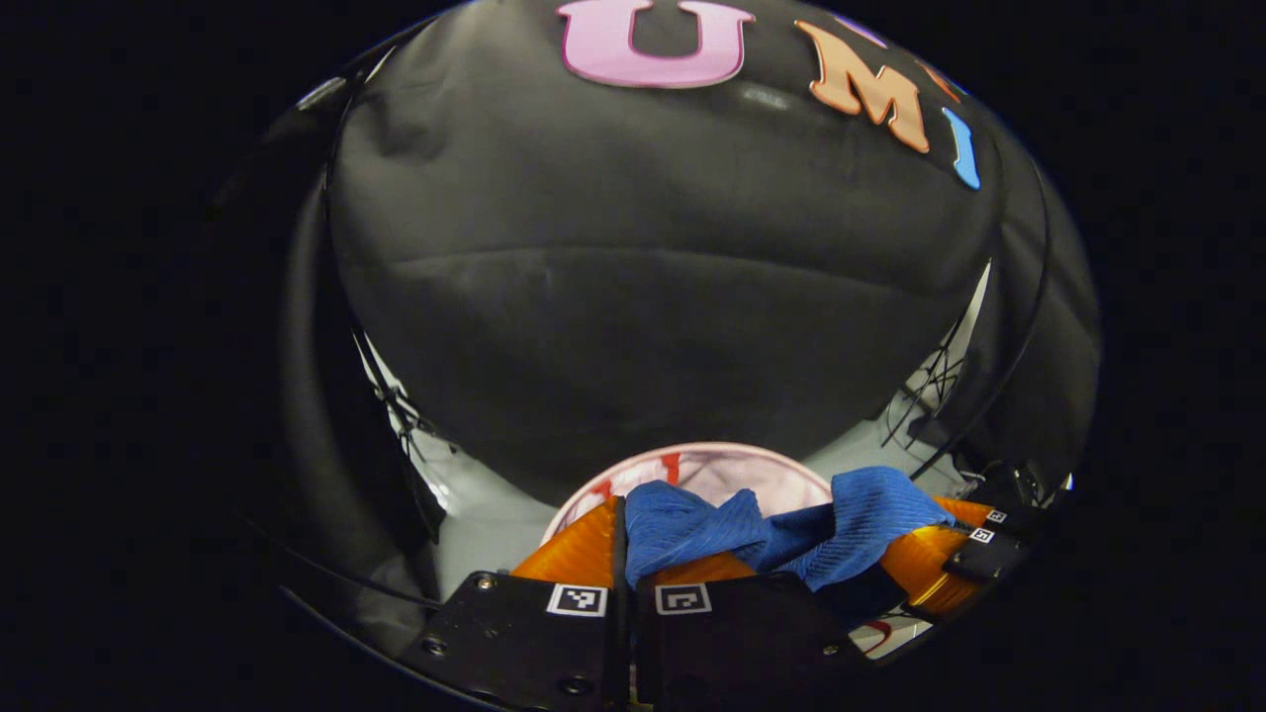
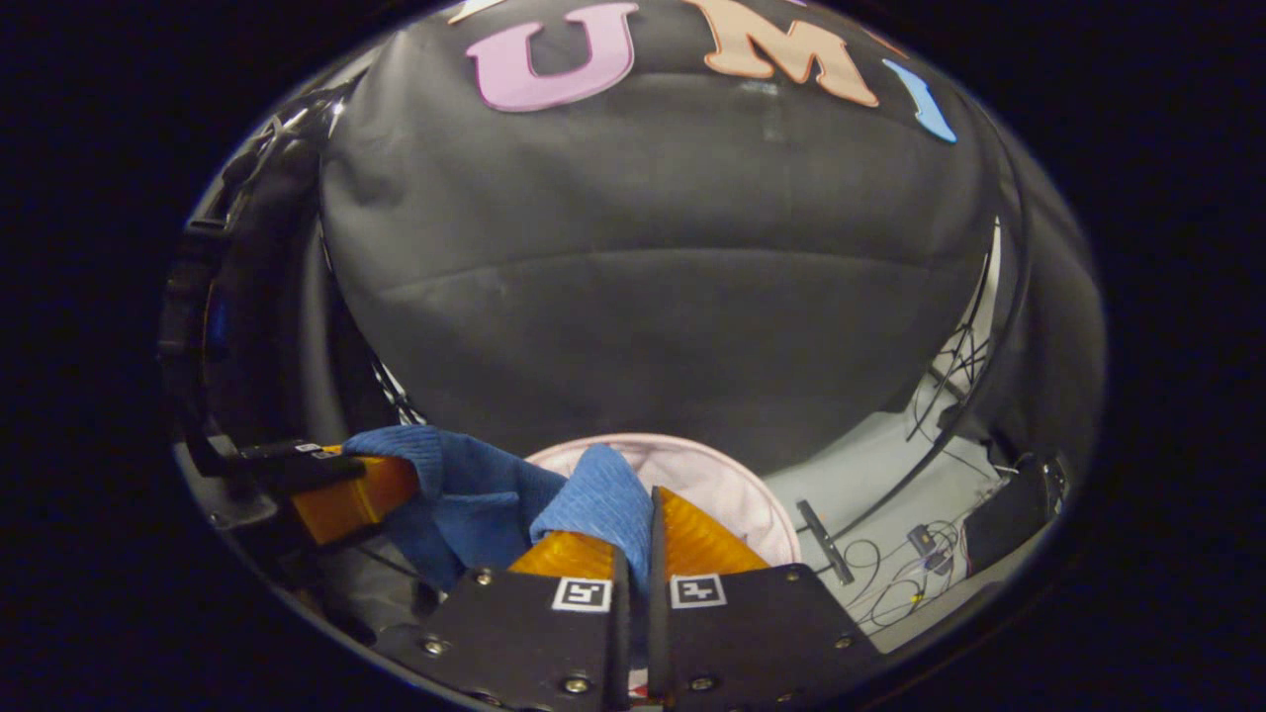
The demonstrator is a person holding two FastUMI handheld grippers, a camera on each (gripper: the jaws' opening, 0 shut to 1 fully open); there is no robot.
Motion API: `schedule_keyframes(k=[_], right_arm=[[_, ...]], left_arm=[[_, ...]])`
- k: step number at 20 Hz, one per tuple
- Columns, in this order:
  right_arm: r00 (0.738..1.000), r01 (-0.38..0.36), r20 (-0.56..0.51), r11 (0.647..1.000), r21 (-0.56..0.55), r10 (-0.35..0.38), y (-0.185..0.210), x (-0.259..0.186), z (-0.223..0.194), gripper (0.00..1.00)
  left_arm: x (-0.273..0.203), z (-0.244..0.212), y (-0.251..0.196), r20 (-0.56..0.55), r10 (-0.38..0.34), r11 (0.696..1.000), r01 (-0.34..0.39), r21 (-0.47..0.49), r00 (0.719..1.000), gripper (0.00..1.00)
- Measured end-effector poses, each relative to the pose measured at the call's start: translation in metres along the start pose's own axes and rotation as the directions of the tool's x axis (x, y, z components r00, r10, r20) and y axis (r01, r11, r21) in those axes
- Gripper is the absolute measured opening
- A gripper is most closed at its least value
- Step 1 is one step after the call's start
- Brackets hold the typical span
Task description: Grasp the clothes on the hanger with both hands and then place them into the laundry hamper below.
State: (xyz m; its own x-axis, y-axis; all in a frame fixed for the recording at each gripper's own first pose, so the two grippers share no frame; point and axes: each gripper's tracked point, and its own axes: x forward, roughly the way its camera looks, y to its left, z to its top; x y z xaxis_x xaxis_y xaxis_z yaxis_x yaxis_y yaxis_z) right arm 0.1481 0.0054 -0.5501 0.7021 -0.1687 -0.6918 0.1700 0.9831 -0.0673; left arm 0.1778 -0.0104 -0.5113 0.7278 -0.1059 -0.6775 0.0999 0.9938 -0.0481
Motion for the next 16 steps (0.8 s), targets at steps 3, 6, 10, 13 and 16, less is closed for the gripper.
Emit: schedule_keyframes(k=[3,6,10,13,16], right_arm=[[0.997,0.029,-0.069,1.000,-0.007,-0.029,-0.011,0.015,-0.023,0.08],[0.991,0.038,-0.128,0.999,-0.024,-0.040,-0.013,0.022,-0.047,0.08],[0.982,0.037,-0.183,0.999,-0.030,-0.042,-0.012,0.027,-0.063,0.11],[0.984,0.032,-0.175,0.999,-0.037,-0.038,-0.013,0.030,-0.062,0.31],[0.989,0.060,-0.135,0.998,-0.024,-0.062,-0.018,0.018,-0.048,0.70]], left_arm=[[0.010,-0.025,0.007,-0.081,0.006,0.999,-0.009,-0.039,0.997,0.04],[0.023,-0.048,0.019,-0.136,0.030,0.999,-0.033,-0.017,0.990,0.04],[0.038,-0.082,0.020,-0.230,0.031,0.999,-0.026,0.028,0.973,0.05],[0.033,-0.094,0.002,-0.281,-0.043,0.999,0.042,-0.007,0.959,0.13],[0.027,-0.088,0.002,-0.255,-0.026,1.000,0.027,0.003,0.967,0.69]])
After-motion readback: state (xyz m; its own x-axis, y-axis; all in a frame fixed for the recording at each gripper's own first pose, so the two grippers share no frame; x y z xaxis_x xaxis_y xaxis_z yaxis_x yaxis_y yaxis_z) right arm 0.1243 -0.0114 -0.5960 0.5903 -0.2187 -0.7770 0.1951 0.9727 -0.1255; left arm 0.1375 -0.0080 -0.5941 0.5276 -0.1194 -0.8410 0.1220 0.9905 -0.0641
